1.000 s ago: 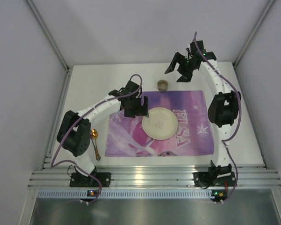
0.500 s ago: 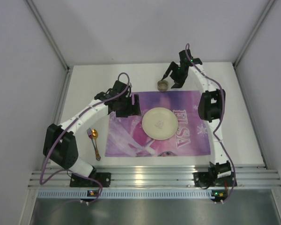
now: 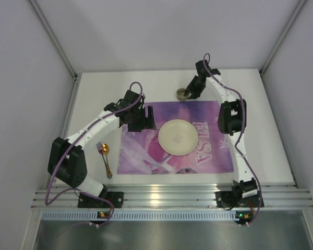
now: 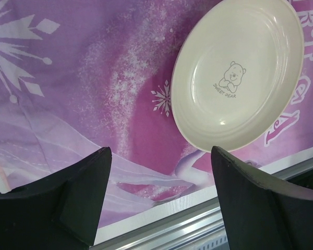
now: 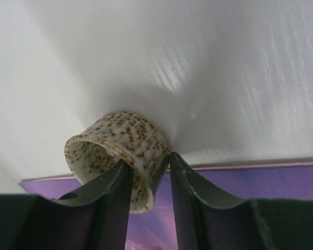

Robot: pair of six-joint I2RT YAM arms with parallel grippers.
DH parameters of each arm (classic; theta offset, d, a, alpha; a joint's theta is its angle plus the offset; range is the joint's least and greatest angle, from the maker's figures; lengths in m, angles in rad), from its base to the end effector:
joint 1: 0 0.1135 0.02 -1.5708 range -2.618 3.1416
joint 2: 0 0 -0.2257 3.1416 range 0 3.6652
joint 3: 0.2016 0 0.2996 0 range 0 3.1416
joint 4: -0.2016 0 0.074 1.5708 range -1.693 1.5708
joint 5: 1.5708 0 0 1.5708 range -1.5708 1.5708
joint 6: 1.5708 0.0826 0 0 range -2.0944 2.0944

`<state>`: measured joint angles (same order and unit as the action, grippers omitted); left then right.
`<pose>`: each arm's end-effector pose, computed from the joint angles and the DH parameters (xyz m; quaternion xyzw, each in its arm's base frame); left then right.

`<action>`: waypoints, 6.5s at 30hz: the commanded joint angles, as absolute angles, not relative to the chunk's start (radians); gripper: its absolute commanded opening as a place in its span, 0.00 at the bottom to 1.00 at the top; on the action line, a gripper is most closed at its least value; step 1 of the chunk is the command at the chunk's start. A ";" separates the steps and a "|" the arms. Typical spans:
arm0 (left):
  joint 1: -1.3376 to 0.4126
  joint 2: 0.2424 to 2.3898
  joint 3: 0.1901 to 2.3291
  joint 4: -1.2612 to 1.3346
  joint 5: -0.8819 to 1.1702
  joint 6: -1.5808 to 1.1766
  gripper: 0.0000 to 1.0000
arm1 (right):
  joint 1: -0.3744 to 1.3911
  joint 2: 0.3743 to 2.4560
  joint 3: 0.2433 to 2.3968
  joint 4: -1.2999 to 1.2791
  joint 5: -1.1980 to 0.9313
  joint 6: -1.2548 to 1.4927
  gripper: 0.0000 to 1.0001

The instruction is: Set the dinner table for one person

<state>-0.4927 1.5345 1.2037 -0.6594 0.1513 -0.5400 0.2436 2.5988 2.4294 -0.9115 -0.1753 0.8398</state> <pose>0.3415 -0.1975 0.1703 -0.0010 0.9557 -0.2039 0.2125 0.5650 0.1553 0.1027 0.2636 0.9300 0.1973 0.1632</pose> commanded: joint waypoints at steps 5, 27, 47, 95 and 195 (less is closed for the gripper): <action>-0.476 1.528 1.183 -0.634 0.179 -0.538 0.82 | 0.275 2.623 2.457 -0.874 -0.126 0.865 0.14; -0.390 1.428 1.190 -0.739 0.084 -0.555 0.83 | 0.150 1.847 1.591 -0.819 0.100 0.526 0.00; -0.253 1.152 1.063 -0.997 -0.074 -0.712 0.86 | 0.094 1.924 1.394 -0.680 -0.057 0.485 0.51; 0.023 1.727 0.934 -0.712 -0.114 -0.433 0.26 | 0.029 1.273 1.068 -0.894 -0.118 0.457 0.82; -0.296 1.355 1.020 -0.891 -0.175 -0.686 0.48 | 0.074 0.963 1.174 -1.210 -0.228 0.491 1.00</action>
<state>-0.4389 1.3476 1.1744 -0.7010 -0.1894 -0.7307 0.0639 0.9688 1.1984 -1.2678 -0.1802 0.4683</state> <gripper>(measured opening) 0.484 0.996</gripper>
